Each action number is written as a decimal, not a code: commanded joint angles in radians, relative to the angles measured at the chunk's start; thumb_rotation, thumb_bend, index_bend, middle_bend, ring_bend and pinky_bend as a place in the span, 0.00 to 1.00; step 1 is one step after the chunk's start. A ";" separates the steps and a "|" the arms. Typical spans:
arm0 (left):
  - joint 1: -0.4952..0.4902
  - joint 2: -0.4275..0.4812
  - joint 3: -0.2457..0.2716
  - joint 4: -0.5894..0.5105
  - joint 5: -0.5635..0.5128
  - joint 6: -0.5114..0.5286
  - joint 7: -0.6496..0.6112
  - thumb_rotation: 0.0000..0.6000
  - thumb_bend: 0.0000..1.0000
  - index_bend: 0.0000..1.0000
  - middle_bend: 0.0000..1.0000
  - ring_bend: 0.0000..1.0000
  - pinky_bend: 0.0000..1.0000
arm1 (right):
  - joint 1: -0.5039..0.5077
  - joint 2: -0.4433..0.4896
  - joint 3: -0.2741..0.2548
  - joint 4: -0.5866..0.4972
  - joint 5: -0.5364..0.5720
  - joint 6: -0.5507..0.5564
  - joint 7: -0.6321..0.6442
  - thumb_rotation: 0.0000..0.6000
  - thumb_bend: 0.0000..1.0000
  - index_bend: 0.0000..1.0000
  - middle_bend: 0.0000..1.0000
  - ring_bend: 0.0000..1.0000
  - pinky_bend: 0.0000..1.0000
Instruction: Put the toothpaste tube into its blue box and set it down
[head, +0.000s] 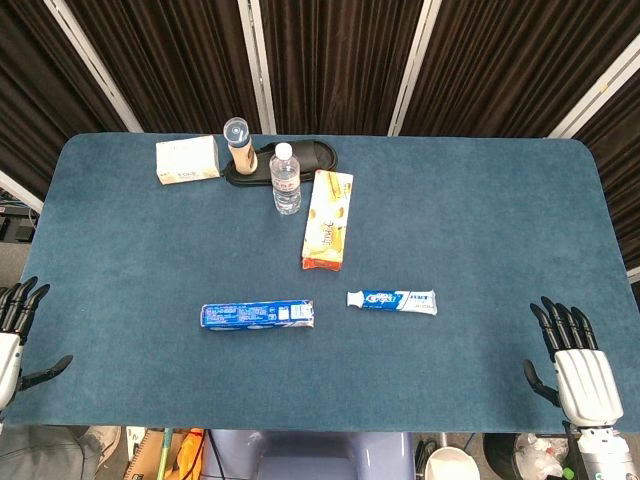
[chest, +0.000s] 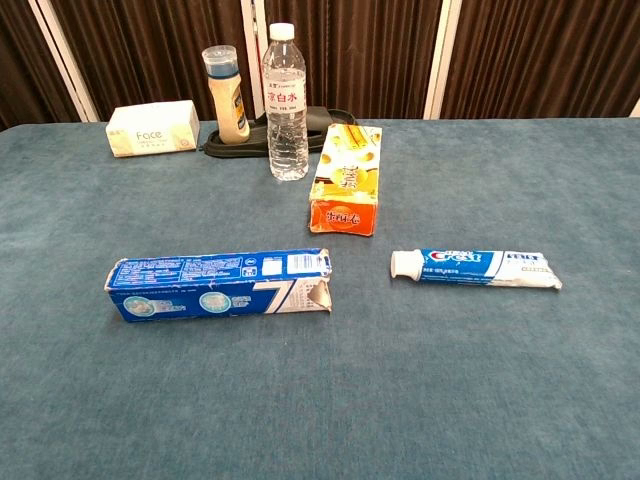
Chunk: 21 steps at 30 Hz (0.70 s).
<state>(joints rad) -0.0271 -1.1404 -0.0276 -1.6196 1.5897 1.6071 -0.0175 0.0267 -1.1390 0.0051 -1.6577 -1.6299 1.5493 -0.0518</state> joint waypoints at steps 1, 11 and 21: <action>0.000 0.000 0.000 0.000 0.001 0.002 0.001 1.00 0.13 0.00 0.00 0.00 0.00 | 0.000 0.001 0.000 -0.001 -0.002 0.002 0.002 1.00 0.40 0.00 0.00 0.00 0.00; 0.002 -0.001 0.001 0.000 0.002 0.004 0.005 1.00 0.13 0.01 0.00 0.00 0.00 | -0.003 0.003 -0.003 -0.002 -0.007 0.007 0.004 1.00 0.40 0.00 0.00 0.00 0.00; -0.002 -0.002 0.001 0.002 -0.004 -0.007 0.007 1.00 0.13 0.01 0.00 0.00 0.00 | 0.001 0.001 -0.001 -0.002 -0.001 -0.003 0.000 1.00 0.40 0.00 0.00 0.00 0.00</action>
<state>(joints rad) -0.0286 -1.1421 -0.0269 -1.6172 1.5860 1.6003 -0.0101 0.0273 -1.1382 0.0038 -1.6594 -1.6313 1.5468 -0.0515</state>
